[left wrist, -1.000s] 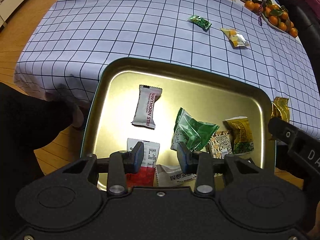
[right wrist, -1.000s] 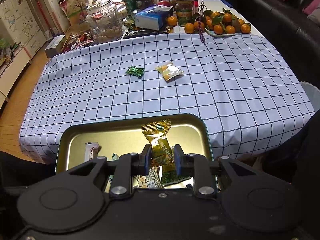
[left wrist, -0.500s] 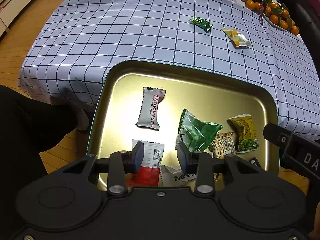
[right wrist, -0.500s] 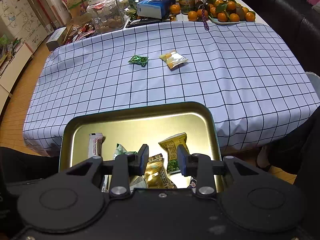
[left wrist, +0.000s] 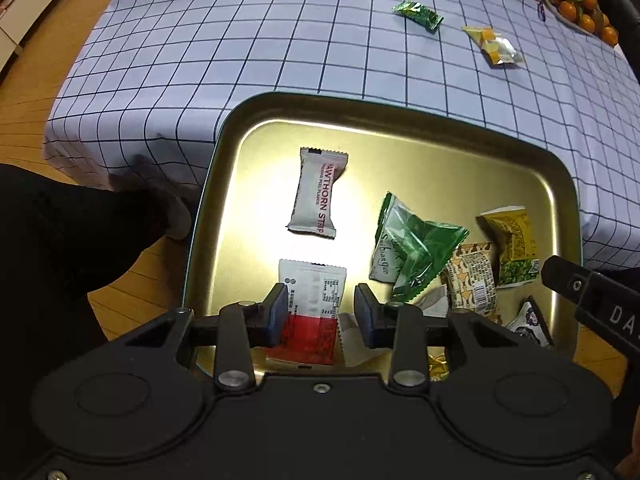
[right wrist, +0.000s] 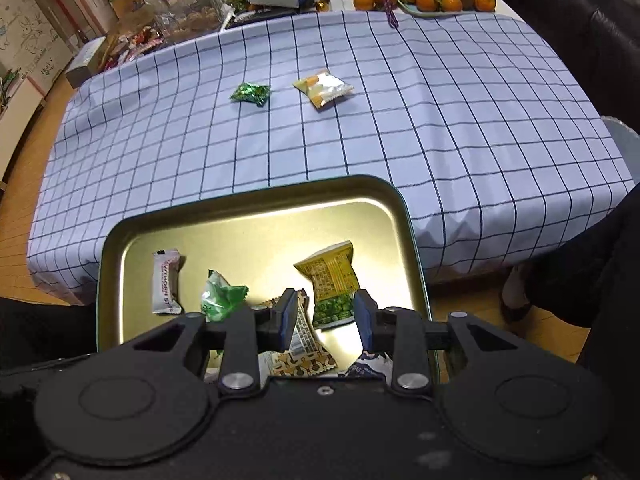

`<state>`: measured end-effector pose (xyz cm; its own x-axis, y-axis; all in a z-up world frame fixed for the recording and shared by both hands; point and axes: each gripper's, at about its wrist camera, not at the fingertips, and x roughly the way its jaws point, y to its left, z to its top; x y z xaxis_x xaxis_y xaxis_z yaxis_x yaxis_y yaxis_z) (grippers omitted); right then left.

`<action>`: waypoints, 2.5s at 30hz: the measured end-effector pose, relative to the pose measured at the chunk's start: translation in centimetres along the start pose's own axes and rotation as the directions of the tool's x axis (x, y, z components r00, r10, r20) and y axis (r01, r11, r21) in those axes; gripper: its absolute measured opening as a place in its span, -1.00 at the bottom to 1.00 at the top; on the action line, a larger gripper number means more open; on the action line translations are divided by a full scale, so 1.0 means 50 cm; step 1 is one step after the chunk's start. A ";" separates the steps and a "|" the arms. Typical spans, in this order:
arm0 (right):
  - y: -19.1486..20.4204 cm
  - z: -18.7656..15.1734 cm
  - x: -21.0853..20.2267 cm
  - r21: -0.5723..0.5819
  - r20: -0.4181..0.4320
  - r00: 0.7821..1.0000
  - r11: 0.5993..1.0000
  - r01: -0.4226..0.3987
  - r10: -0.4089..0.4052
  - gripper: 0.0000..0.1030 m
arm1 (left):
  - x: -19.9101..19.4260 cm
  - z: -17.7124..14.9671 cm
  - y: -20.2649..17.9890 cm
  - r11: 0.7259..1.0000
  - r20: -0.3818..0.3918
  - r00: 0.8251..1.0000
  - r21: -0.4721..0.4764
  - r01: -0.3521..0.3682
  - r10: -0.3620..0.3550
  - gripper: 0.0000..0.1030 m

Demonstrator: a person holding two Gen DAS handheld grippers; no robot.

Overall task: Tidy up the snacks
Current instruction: 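Open the right tool releasing the gold candy into the tray, then move both open tools back over the remaining candies, then grasp the yellow-and-white PAST packet with the right tool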

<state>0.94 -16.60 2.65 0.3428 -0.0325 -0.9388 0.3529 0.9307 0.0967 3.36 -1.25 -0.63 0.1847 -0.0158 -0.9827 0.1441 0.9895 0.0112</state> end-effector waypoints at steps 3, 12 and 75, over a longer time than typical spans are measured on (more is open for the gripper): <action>-0.002 0.004 0.013 0.001 -0.039 0.999 1.000 0.020 -0.020 -0.36 | 0.005 0.007 0.006 1.000 -0.042 0.999 -0.005 0.004 -0.004 -0.14; -0.026 0.032 0.049 0.049 -0.186 0.982 0.998 0.035 -0.026 -0.36 | -0.009 0.064 0.012 1.000 -0.113 0.994 -0.010 0.011 -0.012 -0.14; 0.028 0.549 0.358 0.027 -0.204 0.979 0.999 0.025 -0.019 -0.35 | 0.143 0.527 -0.107 0.982 -0.104 0.981 0.076 0.171 -0.163 -0.14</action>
<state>31.46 -25.86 -4.94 0.1515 0.0250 -0.9881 0.3850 0.9192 0.0823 29.53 -10.46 -2.85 0.0565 -0.1614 -0.9853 0.2473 0.9584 -0.1429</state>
